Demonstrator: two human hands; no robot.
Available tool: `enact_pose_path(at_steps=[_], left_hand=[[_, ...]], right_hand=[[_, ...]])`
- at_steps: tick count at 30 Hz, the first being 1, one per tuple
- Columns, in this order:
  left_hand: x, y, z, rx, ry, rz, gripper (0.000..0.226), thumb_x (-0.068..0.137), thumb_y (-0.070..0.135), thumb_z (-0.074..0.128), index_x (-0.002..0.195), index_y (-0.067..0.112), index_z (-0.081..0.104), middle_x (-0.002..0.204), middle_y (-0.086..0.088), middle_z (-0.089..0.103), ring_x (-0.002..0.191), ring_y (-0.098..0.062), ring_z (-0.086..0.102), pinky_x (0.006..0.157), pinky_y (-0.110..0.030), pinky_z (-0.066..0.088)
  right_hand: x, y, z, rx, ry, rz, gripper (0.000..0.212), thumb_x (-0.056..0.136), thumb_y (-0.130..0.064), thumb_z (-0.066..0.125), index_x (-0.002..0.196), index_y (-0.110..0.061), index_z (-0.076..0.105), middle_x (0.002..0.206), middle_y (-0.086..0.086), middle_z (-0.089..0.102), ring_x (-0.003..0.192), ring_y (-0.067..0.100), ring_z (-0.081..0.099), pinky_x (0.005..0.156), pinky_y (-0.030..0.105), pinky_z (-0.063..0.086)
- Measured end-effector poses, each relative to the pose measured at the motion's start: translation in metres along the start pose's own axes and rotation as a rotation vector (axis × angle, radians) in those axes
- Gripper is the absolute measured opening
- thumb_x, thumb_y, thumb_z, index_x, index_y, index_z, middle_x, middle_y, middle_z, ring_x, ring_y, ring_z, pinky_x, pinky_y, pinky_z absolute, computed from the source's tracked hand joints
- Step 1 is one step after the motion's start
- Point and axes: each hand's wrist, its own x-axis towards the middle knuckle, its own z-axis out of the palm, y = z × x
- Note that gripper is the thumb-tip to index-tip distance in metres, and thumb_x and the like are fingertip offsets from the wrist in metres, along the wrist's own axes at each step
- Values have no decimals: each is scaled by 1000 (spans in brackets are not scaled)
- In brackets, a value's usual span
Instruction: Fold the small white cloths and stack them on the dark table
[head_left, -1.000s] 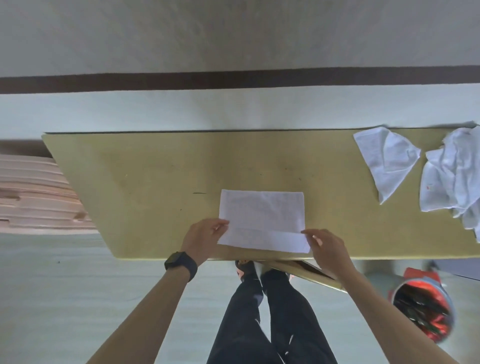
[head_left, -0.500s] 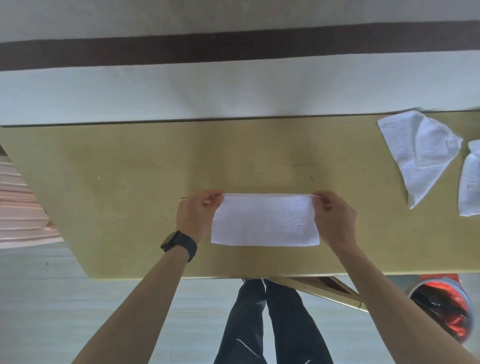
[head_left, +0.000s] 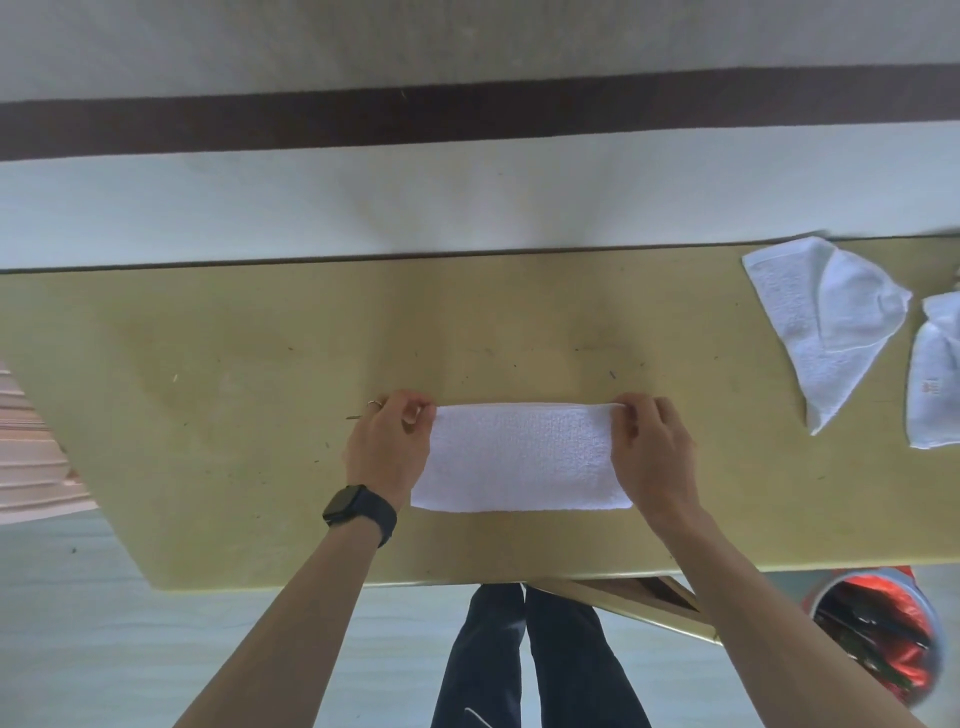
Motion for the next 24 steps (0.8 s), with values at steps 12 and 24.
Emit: enact_pose_path(at_steps=[12,24], left_hand=[[3,28,22,304,53,610,11,87,27,66,93,28,75,99,5,72,95,-23,63,82,-38,51],[17,32,19,408,5,750,8,88,28,70,83,29,76,82,10,71,79,-16,62,81,-33,49]], right_hand=[[3,-24,17,-93,26,-387,14,85,-18,74,97,-25,74,103,-8,65,88,24,54,72,36,48],[6,-27,26,-157,-1,-370,3,91,-17,64,91,-20,64,97,-5,62,84,25,50,65,39,47]])
